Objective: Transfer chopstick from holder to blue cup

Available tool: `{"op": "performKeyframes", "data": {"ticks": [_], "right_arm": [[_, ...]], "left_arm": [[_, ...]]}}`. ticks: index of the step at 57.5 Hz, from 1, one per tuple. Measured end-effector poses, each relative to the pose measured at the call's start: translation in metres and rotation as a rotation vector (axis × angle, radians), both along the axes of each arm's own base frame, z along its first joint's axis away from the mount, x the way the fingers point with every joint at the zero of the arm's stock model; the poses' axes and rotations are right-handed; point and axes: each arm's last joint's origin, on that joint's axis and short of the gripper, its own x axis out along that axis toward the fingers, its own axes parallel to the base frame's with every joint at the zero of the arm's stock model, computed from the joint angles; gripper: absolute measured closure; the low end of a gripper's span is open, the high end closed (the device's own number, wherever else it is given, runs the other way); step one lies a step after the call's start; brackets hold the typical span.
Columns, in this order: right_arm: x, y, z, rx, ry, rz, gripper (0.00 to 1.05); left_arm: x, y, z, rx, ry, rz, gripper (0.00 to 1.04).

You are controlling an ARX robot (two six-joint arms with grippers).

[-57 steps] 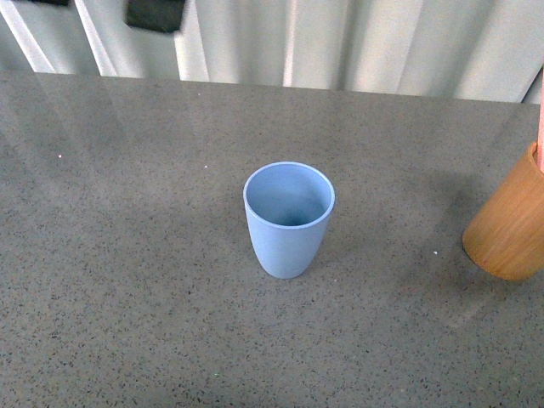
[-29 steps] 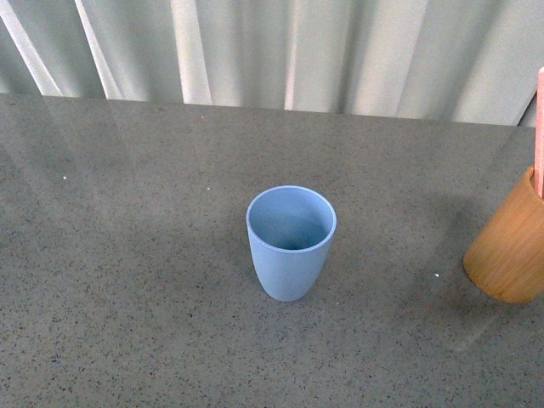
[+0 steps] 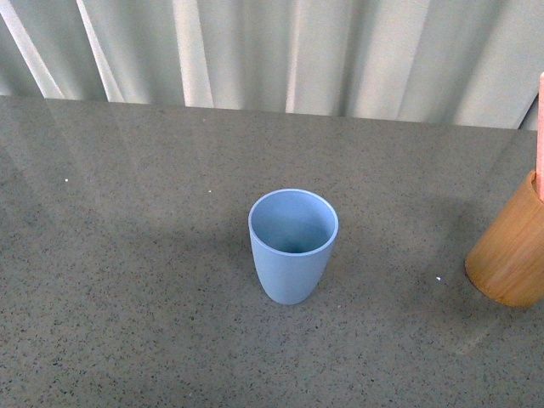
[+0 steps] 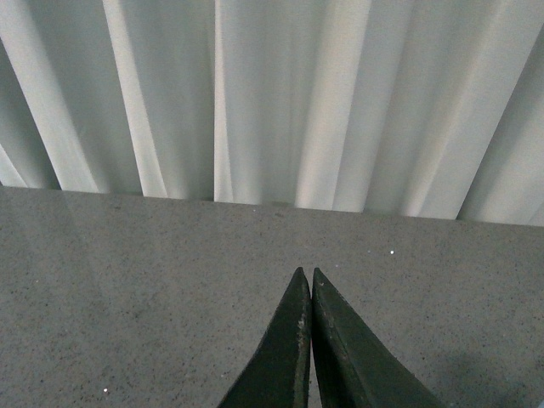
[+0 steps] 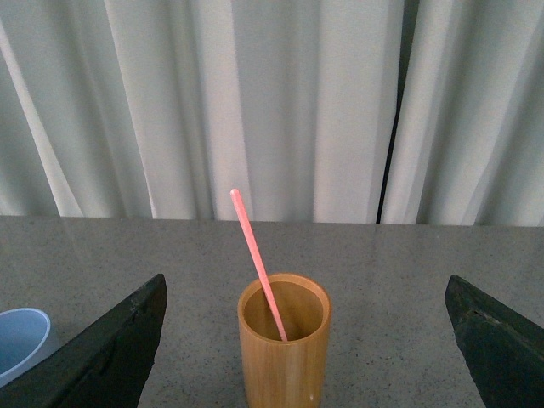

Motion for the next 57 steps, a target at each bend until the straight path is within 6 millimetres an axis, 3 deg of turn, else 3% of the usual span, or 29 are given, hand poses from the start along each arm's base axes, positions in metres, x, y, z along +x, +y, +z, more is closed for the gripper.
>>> {"op": "performKeyframes", "data": {"ticks": [28,57], "right_arm": [[0.0,0.0,0.0,0.0,0.0,0.0,0.1],[0.0,0.0,0.0,0.0,0.0,0.0,0.1]], "left_arm": [[-0.04,0.016,-0.02,-0.001,-0.007,0.0,1.01],[-0.06,0.016,-0.013,-0.001,-0.029,0.001,1.01]]}}
